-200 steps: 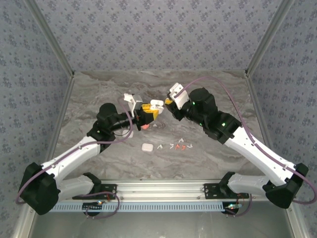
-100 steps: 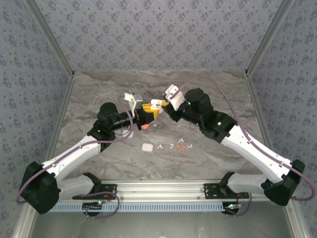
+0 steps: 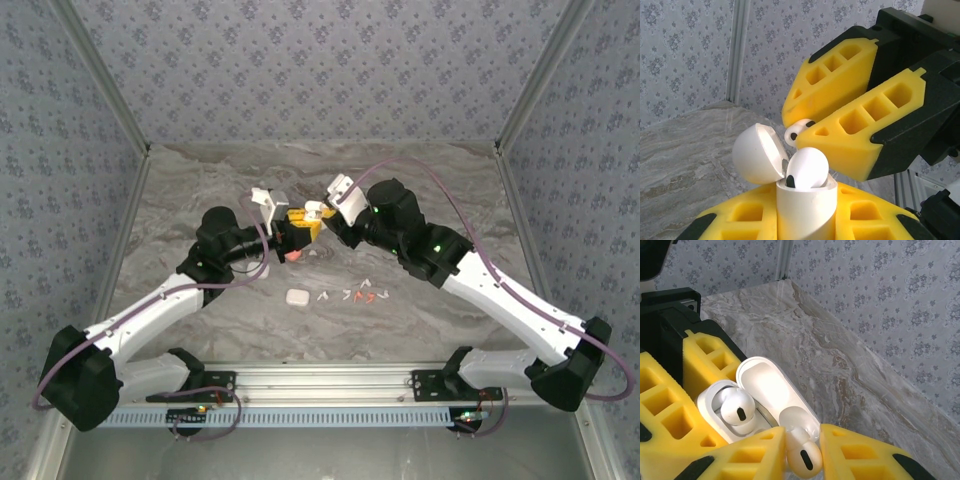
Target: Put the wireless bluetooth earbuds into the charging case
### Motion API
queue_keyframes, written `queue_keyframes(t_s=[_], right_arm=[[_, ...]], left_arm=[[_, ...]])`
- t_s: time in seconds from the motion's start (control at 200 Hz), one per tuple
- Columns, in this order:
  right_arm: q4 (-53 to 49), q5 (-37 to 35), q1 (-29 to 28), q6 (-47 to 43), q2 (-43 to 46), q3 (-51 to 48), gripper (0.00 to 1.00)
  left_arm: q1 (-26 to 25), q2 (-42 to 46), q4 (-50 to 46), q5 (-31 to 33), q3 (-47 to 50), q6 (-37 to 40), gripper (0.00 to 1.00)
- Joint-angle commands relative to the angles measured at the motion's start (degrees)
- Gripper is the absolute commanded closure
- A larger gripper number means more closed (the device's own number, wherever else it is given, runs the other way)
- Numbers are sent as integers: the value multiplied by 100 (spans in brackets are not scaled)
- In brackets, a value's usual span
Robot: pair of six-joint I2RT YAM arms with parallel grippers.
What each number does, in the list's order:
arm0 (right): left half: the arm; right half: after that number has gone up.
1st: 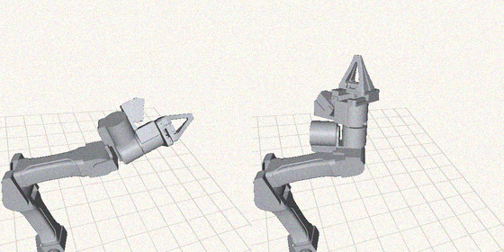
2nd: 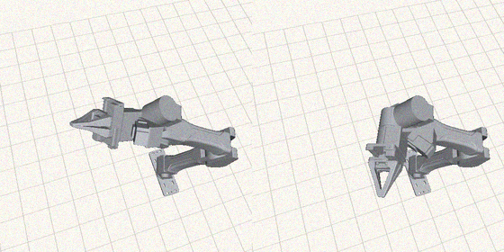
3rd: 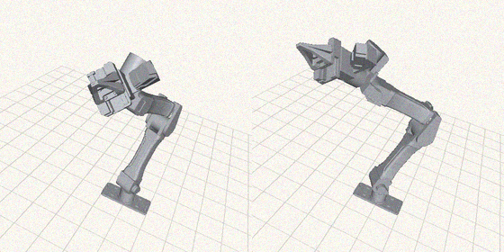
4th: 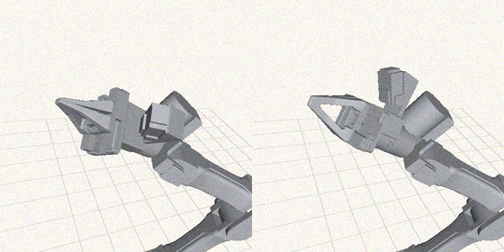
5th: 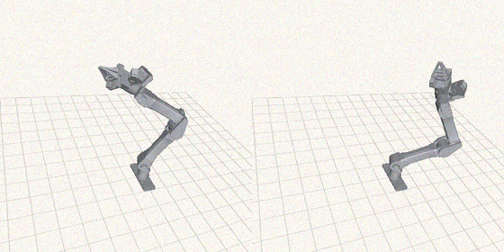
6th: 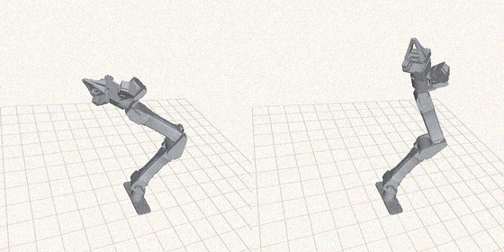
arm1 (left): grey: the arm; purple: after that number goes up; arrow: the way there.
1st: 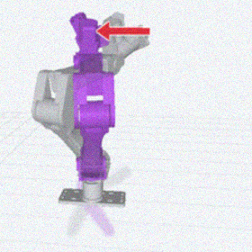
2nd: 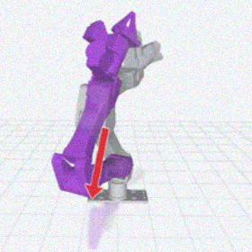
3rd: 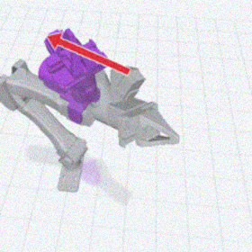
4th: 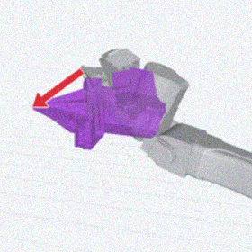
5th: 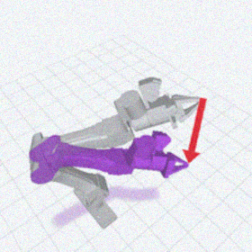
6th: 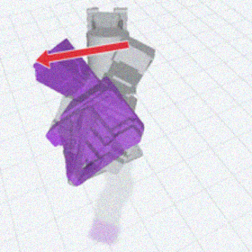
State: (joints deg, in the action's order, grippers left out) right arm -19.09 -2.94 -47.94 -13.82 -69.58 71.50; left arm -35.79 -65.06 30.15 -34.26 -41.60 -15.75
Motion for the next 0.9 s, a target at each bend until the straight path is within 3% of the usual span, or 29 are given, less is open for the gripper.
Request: queue_keyframes(t_s=[0.0, 0.205, 0.325, 0.63, 0.815, 0.895], right_arm=[[-225, 313, -49, -12, -85, 253, 73], [-409, 905, 16, 127, -152, 456, 68], [-487, 1141, 120, 293, -135, 597, 57], [-467, 1599, 637, 876, 230, 888, 40], [167, 2631, 1327, 1679, 691, 404, 20], [406, 3061, 1661, 2044, 828, 152, 7]], left_arm=[[-46, -36, 272, -121, -196, -43, 100], [-59, -15, 329, -98, -165, -44, 100], [-68, -2, 485, -90, -93, -83, 100], [-62, 55, 814, -50, 55, -192, 100], [-68, 46, 1139, -47, 156, -299, 100], [-65, 46, 1256, -54, 181, -338, 100]])
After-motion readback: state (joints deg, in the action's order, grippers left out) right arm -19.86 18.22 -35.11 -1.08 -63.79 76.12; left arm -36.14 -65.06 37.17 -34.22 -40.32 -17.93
